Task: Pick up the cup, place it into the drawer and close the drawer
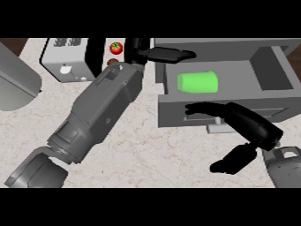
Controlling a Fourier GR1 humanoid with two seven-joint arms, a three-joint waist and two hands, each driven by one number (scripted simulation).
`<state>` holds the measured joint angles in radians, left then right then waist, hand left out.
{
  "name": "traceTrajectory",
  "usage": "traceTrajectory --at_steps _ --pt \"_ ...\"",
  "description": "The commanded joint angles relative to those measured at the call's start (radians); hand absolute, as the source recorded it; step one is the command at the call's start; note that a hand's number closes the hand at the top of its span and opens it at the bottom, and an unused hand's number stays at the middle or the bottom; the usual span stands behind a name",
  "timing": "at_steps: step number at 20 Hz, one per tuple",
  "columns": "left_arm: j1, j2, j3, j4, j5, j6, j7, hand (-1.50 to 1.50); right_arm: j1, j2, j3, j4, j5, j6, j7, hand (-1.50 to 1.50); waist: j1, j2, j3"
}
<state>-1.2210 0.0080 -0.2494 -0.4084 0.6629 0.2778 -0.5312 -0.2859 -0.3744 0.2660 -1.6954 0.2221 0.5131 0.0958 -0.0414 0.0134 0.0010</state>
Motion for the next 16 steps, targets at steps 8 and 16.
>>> traceTrajectory --at_steps 8,16 --pt "0.153 0.051 0.022 -0.106 0.006 -0.094 -0.052 -1.50 -0.174 0.080 0.094 0.648 0.305 -0.172 -0.247 1.50 0.112 -0.003 0.001" --pt "0.269 0.118 0.009 -0.228 0.018 -0.164 0.005 -1.50 -0.334 0.066 -0.062 1.003 0.288 -0.324 -0.499 1.50 0.161 0.001 0.004"
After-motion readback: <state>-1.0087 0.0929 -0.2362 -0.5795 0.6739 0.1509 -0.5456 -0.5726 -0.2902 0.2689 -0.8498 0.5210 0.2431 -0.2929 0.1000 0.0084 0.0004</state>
